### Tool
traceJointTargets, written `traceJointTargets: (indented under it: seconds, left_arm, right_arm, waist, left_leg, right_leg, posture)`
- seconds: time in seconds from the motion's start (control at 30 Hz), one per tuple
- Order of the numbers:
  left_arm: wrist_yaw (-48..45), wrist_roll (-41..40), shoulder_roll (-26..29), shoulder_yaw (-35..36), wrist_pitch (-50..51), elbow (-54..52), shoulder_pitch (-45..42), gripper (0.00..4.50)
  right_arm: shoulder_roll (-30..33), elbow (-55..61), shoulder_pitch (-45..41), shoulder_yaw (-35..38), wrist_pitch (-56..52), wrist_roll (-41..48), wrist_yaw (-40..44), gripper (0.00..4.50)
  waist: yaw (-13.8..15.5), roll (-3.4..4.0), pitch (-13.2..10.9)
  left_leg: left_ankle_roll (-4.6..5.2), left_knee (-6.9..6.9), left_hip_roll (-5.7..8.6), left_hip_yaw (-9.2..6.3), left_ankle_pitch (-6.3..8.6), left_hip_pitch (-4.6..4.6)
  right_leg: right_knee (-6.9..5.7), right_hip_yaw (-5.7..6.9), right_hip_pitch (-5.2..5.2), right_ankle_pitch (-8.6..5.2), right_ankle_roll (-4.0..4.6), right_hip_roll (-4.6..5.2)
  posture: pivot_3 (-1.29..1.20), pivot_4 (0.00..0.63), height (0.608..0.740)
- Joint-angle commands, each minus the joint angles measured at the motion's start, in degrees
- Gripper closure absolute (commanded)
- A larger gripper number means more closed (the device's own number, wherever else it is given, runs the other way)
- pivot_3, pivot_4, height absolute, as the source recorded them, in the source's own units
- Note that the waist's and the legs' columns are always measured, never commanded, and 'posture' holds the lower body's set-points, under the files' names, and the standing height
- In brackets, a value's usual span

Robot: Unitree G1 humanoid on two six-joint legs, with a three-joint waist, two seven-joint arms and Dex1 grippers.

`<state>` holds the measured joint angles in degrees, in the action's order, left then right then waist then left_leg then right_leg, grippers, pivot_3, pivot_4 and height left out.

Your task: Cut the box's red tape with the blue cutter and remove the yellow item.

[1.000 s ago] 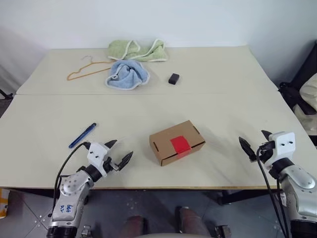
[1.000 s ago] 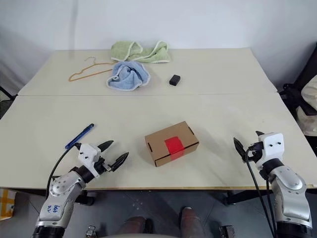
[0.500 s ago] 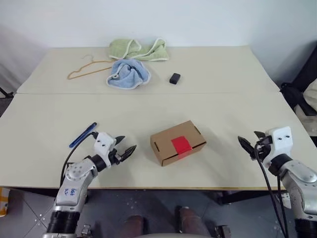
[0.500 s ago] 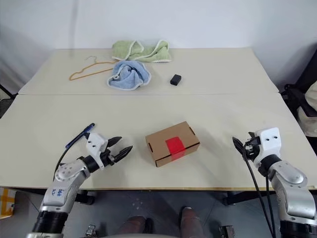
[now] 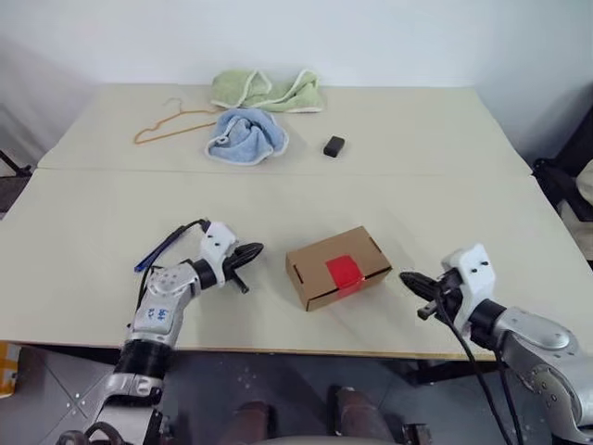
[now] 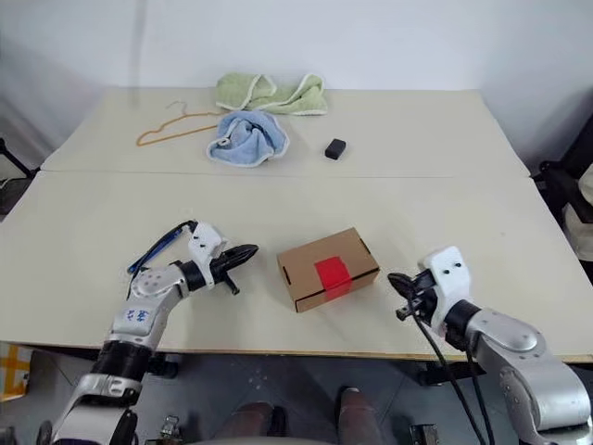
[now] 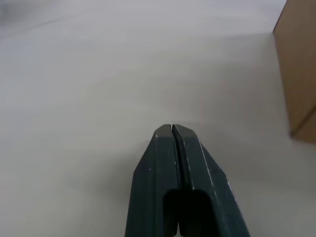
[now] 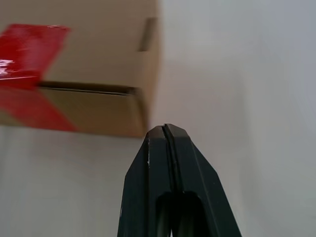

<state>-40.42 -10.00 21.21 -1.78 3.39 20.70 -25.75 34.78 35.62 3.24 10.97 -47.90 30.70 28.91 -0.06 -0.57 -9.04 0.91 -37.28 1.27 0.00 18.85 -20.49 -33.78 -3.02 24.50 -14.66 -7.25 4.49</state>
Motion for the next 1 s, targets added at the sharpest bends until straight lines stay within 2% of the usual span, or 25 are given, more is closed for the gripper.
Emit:
traceJointTargets:
  seconds: [0.03, 0.17, 0.43, 0.63, 0.8, 1.0]
  left_arm:
    - [-2.58, 0.15, -1.33, -1.37, -1.86, 2.6, -2.48, 4.48]
    - [-4.97, 1.32, -3.3, -3.37, -3.28, 6.11, -5.09, 4.48]
    - [-8.69, 1.79, -4.74, -5.83, -1.37, 5.47, -6.41, 4.48]
    - [-12.03, -0.21, -4.57, -6.63, 5.08, 0.41, -5.95, 4.48]
    - [-12.72, -0.39, -4.33, -6.84, 8.78, -2.86, -5.52, 4.48]
    - [-13.36, -0.89, -4.83, -7.62, 11.74, -6.27, -4.97, 4.48]
  right_arm:
    - [-0.24, 0.6, -2.39, -1.89, -1.42, 0.78, -0.62, 4.5]
    - [0.22, -2.62, -6.17, -5.0, -1.76, -0.05, 0.33, 4.5]
    - [0.41, -11.32, -13.12, -6.91, 4.43, -4.98, 1.17, 4.5]
    - [0.17, -18.73, -20.84, -7.72, 6.32, -6.93, 2.67, 4.5]
    - [-1.58, -20.63, -27.28, -8.96, 4.23, -5.4, 3.94, 4.5]
    - [-3.11, -27.87, -34.47, -13.4, 7.67, -8.73, 6.81, 4.5]
  waist:
    - [0.01, -0.02, -0.01]
    - [0.27, -0.05, -0.03]
    - [0.2, -0.07, -0.04]
    - [0.16, -0.06, -0.04]
    - [0.06, -0.05, -0.04]
    - [-0.03, -0.03, -0.05]
  left_leg:
    - [0.0, -0.01, 0.01, 0.0, 0.01, -0.02]
    - [0.04, -0.08, 0.07, -0.01, 0.02, -0.08]
    - [0.05, -0.12, 0.08, -0.23, 0.03, -0.28]
    - [0.03, -0.35, 0.08, -0.48, 0.03, -0.66]
    - [-0.01, -0.4, 0.08, -0.54, 0.02, -0.78]
    - [-0.17, -0.47, 0.08, -0.57, -0.05, -0.82]
  right_leg:
    - [0.01, 0.01, 0.01, 0.0, 0.0, 0.0]
    - [0.05, 0.38, 0.02, 0.02, -0.03, 0.05]
    - [0.07, 0.77, 0.04, 0.02, -0.03, 0.08]
    - [-0.04, 1.0, 0.21, 0.02, -0.03, 0.08]
    - [-0.04, 1.06, 0.24, 0.02, -0.03, 0.08]
    - [-0.04, 1.1, 0.24, 0.02, -0.03, 0.08]
  posture:
    - [0.0, 0.15, 0.74]
    - [0.0, 0.15, 0.74]
    - [0.0, 0.15, 0.74]
    - [0.0, 0.15, 0.74]
    - [0.0, 0.15, 0.74]
    - [0.0, 0.15, 0.74]
